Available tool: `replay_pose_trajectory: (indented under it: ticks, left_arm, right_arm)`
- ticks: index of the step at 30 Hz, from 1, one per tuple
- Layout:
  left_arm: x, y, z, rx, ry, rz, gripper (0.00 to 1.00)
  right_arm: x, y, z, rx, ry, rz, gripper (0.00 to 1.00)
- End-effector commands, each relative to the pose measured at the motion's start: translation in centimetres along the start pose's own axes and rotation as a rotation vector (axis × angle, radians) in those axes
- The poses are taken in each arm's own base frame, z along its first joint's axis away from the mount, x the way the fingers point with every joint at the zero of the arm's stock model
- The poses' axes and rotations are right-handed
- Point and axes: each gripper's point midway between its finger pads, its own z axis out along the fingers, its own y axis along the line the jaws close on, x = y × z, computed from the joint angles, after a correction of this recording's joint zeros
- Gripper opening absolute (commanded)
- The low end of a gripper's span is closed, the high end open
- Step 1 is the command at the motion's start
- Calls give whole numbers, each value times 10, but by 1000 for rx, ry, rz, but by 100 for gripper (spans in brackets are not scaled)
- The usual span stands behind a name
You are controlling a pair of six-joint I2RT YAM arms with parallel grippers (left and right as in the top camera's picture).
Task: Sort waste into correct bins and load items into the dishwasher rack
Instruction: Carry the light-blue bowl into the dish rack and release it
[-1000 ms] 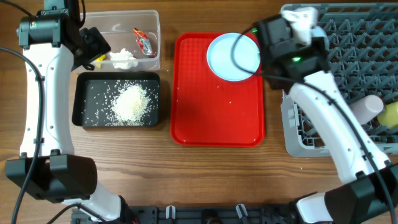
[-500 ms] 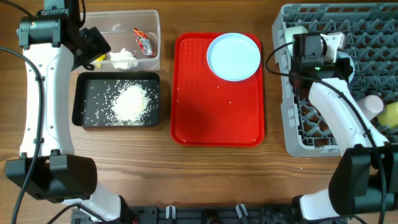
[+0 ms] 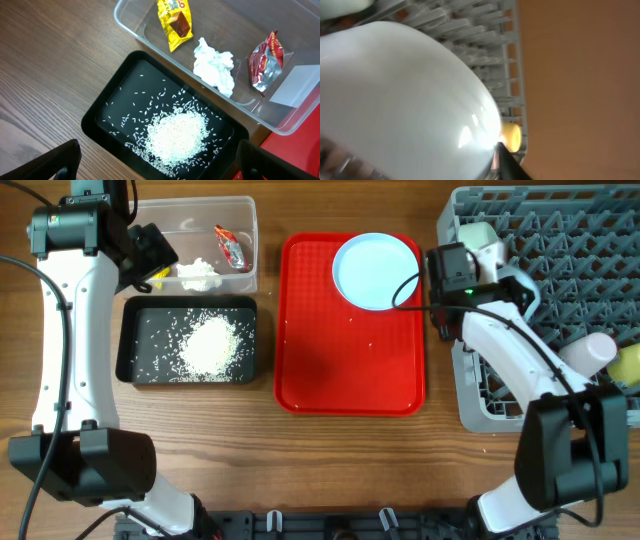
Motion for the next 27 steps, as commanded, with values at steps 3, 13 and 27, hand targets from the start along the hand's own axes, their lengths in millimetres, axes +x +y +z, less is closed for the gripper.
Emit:
replay_pose_trajectory:
  ticks: [3, 13, 27]
  left_arm:
    - [-2, 5, -6, -8, -20, -16, 100]
    - [-2, 5, -6, -8, -20, -16, 100]
    - [-2, 5, -6, -9, -20, -16, 100]
  right_arm:
    - [11, 59, -16, -270, 14, -54, 66]
    - [9, 77, -39, -459, 57, 49, 100]
    - [-8, 83, -107, -879, 40, 111, 100]
